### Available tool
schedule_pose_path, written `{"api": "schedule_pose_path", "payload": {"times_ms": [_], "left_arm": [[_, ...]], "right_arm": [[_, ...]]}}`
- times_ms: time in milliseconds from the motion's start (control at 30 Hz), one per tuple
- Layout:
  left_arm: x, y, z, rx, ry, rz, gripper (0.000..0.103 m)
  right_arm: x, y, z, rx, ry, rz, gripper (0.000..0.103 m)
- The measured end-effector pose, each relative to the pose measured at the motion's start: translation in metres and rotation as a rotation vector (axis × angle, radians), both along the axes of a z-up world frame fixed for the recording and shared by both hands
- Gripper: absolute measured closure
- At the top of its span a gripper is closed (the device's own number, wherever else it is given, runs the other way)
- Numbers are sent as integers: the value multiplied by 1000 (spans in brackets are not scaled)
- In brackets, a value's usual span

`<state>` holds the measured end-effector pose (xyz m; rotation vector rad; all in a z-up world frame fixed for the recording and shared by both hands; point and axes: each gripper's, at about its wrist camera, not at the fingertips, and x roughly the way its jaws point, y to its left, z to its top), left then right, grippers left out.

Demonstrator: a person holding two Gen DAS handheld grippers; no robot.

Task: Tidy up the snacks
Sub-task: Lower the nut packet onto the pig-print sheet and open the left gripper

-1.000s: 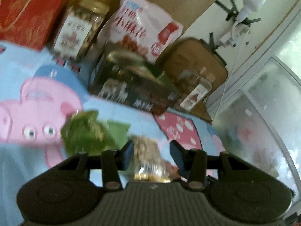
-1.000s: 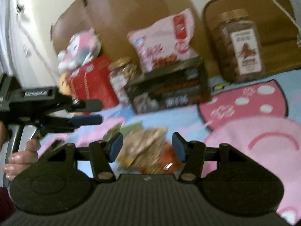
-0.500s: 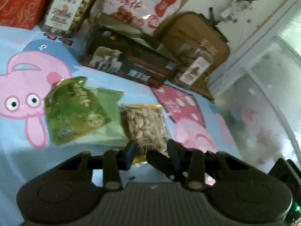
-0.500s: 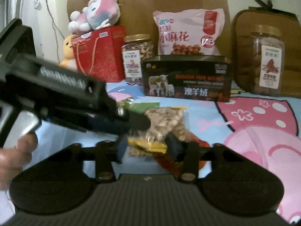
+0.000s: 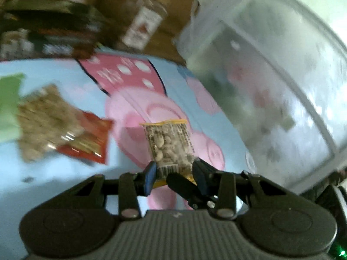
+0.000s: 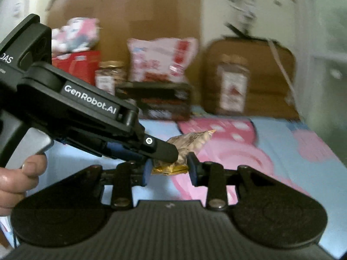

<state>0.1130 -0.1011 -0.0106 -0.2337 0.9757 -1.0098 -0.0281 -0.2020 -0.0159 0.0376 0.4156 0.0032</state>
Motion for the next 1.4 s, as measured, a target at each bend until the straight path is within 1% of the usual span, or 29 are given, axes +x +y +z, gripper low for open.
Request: {"api": "schedule_pose_path", "payload": {"times_ms": [100, 133, 200, 267, 333, 400, 433, 567, 733, 967, 1100, 1233, 1400], "left_arm": [[-11, -16, -15, 50, -1, -34, 67], [-15, -18, -17, 57, -20, -28, 66], [-19, -19, -17, 61, -39, -21, 65], [-18, -19, -16, 52, -28, -7, 65], [-18, -14, -15, 45, -20, 11, 64], [-19, -13, -14, 49, -30, 24, 61], [-20, -13, -13, 55, -38, 30, 60], [-24, -13, -13, 69, -41, 38, 60], [-30, -14, -15, 81, -60, 43, 60], [-30, -14, -17, 70, -72, 43, 59], [-31, -15, -12, 64, -82, 36, 59], [-35, -13, -2, 59, -122, 40, 57], [-37, -10, 5, 64, -155, 48, 57]], "right_arm": [[-9, -11, -12, 6, 45, -47, 63], [-10, -16, -17, 19, 73, -55, 63], [-11, -23, -23, 42, 97, -61, 60], [-11, -26, -25, 50, 101, -50, 60], [-10, -23, -23, 32, 103, -41, 56], [-12, -22, -25, 39, 117, -24, 47], [-12, -23, -29, 46, 125, -17, 46], [-16, -17, -33, 14, 109, -5, 43], [-18, -20, -33, 32, 101, 8, 42], [-31, -25, -33, 45, 98, -9, 42], [-33, -27, -34, 48, 100, -12, 42], [-33, -31, -35, 58, 93, -8, 41], [-35, -31, -37, 79, 78, 5, 33]]}}
